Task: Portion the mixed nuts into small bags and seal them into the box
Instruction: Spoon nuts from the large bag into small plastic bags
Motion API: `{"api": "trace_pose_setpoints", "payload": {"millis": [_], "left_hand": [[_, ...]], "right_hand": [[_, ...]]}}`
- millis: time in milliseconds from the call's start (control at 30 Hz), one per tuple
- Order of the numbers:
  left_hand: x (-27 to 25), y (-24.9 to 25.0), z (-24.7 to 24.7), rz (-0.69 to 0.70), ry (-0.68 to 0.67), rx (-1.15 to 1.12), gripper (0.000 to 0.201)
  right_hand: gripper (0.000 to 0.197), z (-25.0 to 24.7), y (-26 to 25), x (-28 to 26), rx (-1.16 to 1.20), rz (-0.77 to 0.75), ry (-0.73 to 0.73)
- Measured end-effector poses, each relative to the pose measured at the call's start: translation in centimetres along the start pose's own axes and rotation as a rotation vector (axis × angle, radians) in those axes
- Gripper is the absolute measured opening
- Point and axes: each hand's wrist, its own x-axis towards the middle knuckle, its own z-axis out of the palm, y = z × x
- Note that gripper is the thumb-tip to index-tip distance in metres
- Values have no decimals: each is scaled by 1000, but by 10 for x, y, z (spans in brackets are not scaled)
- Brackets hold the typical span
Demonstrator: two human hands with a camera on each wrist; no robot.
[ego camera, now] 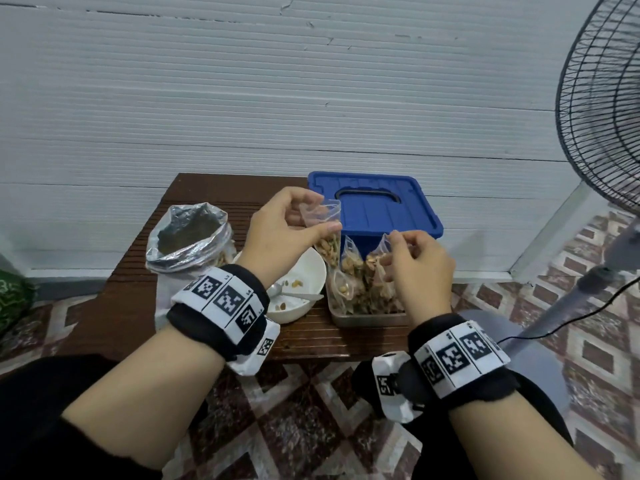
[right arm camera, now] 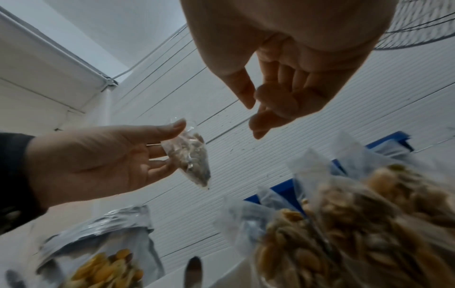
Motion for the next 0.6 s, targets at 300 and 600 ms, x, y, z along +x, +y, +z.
{"api": "trace_pose_setpoints", "payload": {"millis": [300, 600], "left_hand": [[10, -14, 39, -16, -151, 59, 38], [12, -31, 54, -11, -355, 306, 40]], "right_hand": [[17, -3, 22, 7, 72, 3, 110], [24, -4, 36, 8, 144, 9, 168]]}}
